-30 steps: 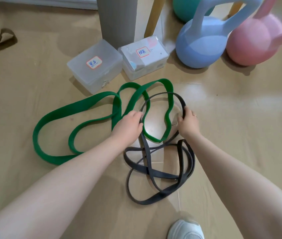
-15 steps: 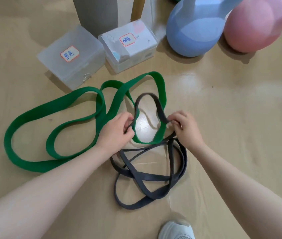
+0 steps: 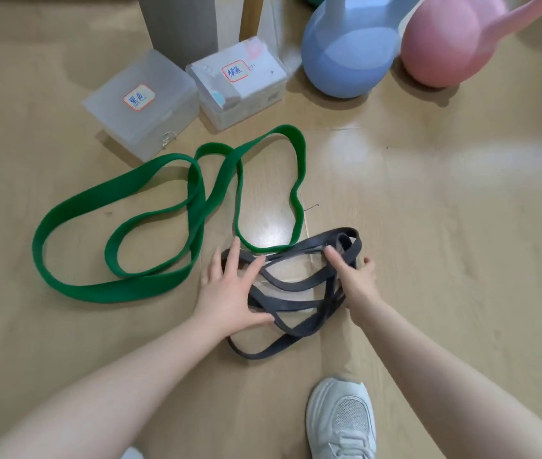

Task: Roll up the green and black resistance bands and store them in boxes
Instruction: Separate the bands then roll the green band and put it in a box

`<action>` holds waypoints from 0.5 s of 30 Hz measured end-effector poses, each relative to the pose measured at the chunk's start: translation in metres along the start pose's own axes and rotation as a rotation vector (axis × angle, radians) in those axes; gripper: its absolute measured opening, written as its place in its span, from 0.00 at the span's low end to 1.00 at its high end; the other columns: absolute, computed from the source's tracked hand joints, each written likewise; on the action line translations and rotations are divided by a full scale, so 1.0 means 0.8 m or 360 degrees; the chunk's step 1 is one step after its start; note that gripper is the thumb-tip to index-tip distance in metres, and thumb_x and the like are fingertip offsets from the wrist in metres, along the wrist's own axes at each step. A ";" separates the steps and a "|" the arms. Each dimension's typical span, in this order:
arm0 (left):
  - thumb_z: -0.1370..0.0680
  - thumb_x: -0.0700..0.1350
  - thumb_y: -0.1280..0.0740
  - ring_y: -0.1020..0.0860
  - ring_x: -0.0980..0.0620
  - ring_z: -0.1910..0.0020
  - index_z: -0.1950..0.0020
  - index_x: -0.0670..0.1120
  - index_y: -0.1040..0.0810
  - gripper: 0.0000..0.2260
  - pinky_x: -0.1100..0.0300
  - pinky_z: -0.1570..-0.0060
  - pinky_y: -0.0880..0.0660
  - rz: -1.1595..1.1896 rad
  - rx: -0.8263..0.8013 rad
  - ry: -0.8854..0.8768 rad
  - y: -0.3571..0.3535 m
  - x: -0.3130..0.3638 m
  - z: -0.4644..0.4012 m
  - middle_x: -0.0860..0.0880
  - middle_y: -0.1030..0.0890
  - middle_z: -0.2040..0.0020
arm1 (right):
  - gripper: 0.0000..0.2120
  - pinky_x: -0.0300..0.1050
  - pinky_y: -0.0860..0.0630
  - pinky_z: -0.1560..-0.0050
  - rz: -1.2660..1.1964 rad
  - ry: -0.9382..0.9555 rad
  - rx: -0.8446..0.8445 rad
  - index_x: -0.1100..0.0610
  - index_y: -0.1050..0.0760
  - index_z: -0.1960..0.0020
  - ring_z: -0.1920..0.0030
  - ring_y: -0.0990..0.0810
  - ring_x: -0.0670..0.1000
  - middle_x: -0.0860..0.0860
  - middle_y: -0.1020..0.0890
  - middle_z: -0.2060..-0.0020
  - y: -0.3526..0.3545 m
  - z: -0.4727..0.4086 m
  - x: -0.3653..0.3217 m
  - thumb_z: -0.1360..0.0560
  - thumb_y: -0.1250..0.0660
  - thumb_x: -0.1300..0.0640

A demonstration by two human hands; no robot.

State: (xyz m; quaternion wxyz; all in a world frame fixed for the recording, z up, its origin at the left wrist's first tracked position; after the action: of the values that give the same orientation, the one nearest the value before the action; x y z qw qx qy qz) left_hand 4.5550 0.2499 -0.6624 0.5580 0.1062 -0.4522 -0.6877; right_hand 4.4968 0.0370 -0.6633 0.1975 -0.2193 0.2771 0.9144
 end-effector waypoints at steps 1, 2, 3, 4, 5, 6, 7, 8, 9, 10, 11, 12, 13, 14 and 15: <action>0.38 0.70 0.33 0.63 0.40 0.26 0.26 0.59 0.59 0.51 0.40 0.30 0.49 -0.0013 -0.0023 0.0055 -0.004 0.003 0.003 0.50 0.67 0.25 | 0.52 0.63 0.35 0.33 0.0074 -0.0024 0.0014 0.50 0.52 0.25 0.29 0.38 0.61 0.53 0.43 0.26 -0.009 0.001 0.002 0.39 0.25 0.38; 0.40 0.71 0.32 0.63 0.40 0.26 0.26 0.58 0.64 0.55 0.40 0.30 0.47 -0.0038 -0.0029 0.0097 -0.007 0.006 0.006 0.50 0.68 0.25 | 0.51 0.62 0.35 0.33 0.0157 -0.0028 0.0066 0.52 0.51 0.25 0.29 0.38 0.61 0.54 0.42 0.27 -0.017 0.002 0.004 0.38 0.25 0.41; 0.41 0.71 0.31 0.63 0.39 0.26 0.27 0.57 0.67 0.57 0.41 0.30 0.46 -0.0079 -0.0027 0.0126 -0.012 0.010 0.008 0.50 0.68 0.25 | 0.48 0.62 0.34 0.34 0.0242 -0.0017 0.0123 0.54 0.48 0.26 0.30 0.37 0.61 0.56 0.39 0.28 -0.026 0.002 0.005 0.36 0.24 0.44; 0.41 0.70 0.30 0.64 0.39 0.26 0.27 0.55 0.68 0.59 0.42 0.31 0.44 -0.0121 -0.0023 0.0148 -0.019 0.015 0.010 0.49 0.67 0.25 | 0.45 0.61 0.33 0.34 0.0316 0.0007 0.0181 0.56 0.46 0.28 0.31 0.36 0.60 0.57 0.37 0.30 -0.032 0.003 0.007 0.35 0.25 0.47; 0.42 0.70 0.30 0.64 0.39 0.27 0.27 0.54 0.68 0.60 0.43 0.31 0.42 -0.0141 -0.0021 0.0172 -0.027 0.020 0.012 0.49 0.67 0.25 | 0.40 0.60 0.32 0.35 0.0374 0.0050 0.0222 0.57 0.44 0.29 0.32 0.35 0.60 0.57 0.35 0.32 -0.036 0.003 0.010 0.33 0.26 0.50; 0.41 0.69 0.29 0.64 0.38 0.27 0.27 0.53 0.68 0.60 0.45 0.31 0.40 -0.0136 -0.0019 0.0199 -0.035 0.026 0.014 0.48 0.66 0.25 | 0.36 0.59 0.31 0.36 0.0418 0.0104 0.0235 0.57 0.43 0.30 0.33 0.34 0.60 0.57 0.34 0.33 -0.038 0.005 0.013 0.31 0.27 0.53; 0.40 0.66 0.28 0.64 0.38 0.27 0.26 0.51 0.67 0.59 0.47 0.32 0.38 -0.0125 -0.0023 0.0227 -0.043 0.031 0.015 0.47 0.65 0.25 | 0.32 0.59 0.29 0.38 0.0447 0.0165 0.0228 0.57 0.43 0.31 0.34 0.32 0.60 0.57 0.33 0.33 -0.037 0.006 0.014 0.29 0.29 0.56; 0.37 0.62 0.28 0.62 0.38 0.27 0.26 0.50 0.66 0.56 0.49 0.32 0.37 -0.0126 -0.0012 0.0248 -0.049 0.034 0.016 0.46 0.62 0.25 | 0.29 0.59 0.27 0.40 0.0481 0.0224 0.0210 0.56 0.42 0.31 0.37 0.29 0.60 0.57 0.31 0.34 -0.035 0.007 0.016 0.27 0.32 0.58; 0.33 0.57 0.29 0.59 0.38 0.26 0.25 0.49 0.64 0.51 0.50 0.32 0.37 -0.0136 0.0031 0.0258 -0.053 0.035 0.016 0.44 0.58 0.25 | 0.26 0.59 0.25 0.43 0.0536 0.0290 0.0191 0.55 0.42 0.33 0.40 0.26 0.60 0.56 0.29 0.36 -0.032 0.006 0.016 0.25 0.34 0.59; 0.29 0.51 0.31 0.54 0.39 0.26 0.25 0.48 0.61 0.45 0.50 0.33 0.37 -0.0146 0.0104 0.0259 -0.054 0.033 0.014 0.42 0.54 0.25 | 0.22 0.58 0.24 0.45 0.0583 0.0336 0.0170 0.55 0.40 0.35 0.42 0.24 0.59 0.56 0.27 0.39 -0.028 0.006 0.016 0.25 0.35 0.60; 0.26 0.45 0.34 0.48 0.40 0.27 0.25 0.48 0.59 0.40 0.51 0.34 0.37 -0.0150 0.0194 0.0270 -0.051 0.027 0.011 0.41 0.51 0.25 | 0.19 0.58 0.24 0.46 0.0589 0.0365 0.0155 0.55 0.39 0.37 0.45 0.23 0.58 0.55 0.26 0.41 -0.024 0.004 0.017 0.24 0.37 0.60; 0.25 0.42 0.36 0.43 0.41 0.28 0.24 0.48 0.57 0.37 0.51 0.35 0.36 -0.0159 0.0269 0.0297 -0.047 0.020 0.007 0.41 0.50 0.25 | 0.18 0.57 0.23 0.46 0.0532 0.0348 0.0147 0.56 0.38 0.37 0.46 0.23 0.57 0.54 0.24 0.43 -0.019 0.002 0.019 0.25 0.37 0.61; 0.24 0.40 0.36 0.39 0.43 0.30 0.24 0.47 0.55 0.35 0.52 0.37 0.35 -0.0186 0.0315 0.0331 -0.042 0.012 0.002 0.42 0.50 0.24 | 0.18 0.54 0.23 0.46 0.0430 0.0302 0.0141 0.57 0.37 0.37 0.47 0.23 0.56 0.54 0.24 0.45 -0.014 -0.002 0.021 0.25 0.37 0.62; 0.24 0.40 0.37 0.36 0.44 0.32 0.25 0.47 0.52 0.34 0.53 0.38 0.35 -0.0220 0.0346 0.0359 -0.036 0.006 -0.004 0.43 0.48 0.24 | 0.16 0.52 0.23 0.48 0.0318 0.0251 0.0134 0.57 0.34 0.39 0.48 0.23 0.55 0.53 0.23 0.48 -0.008 -0.005 0.023 0.26 0.36 0.63; 0.24 0.40 0.36 0.34 0.46 0.33 0.25 0.47 0.48 0.31 0.54 0.40 0.36 -0.0260 0.0369 0.0364 -0.030 0.002 -0.010 0.45 0.43 0.25 | 0.13 0.49 0.24 0.51 0.0232 0.0235 0.0116 0.56 0.31 0.43 0.50 0.22 0.55 0.52 0.22 0.52 -0.003 -0.007 0.024 0.26 0.35 0.63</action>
State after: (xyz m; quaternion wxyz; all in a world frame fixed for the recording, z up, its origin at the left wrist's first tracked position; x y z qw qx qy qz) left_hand 4.5440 0.2440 -0.6842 0.5320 0.2837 -0.4519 -0.6575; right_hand 4.4842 0.0400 -0.6784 0.1175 -0.2581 0.3392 0.8970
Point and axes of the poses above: each hand's wrist, its own z-axis away from the middle knuckle, its own y-axis out of the back of the hand, x = y × z, the point moved 2 cm from there along -z, towards the middle knuckle
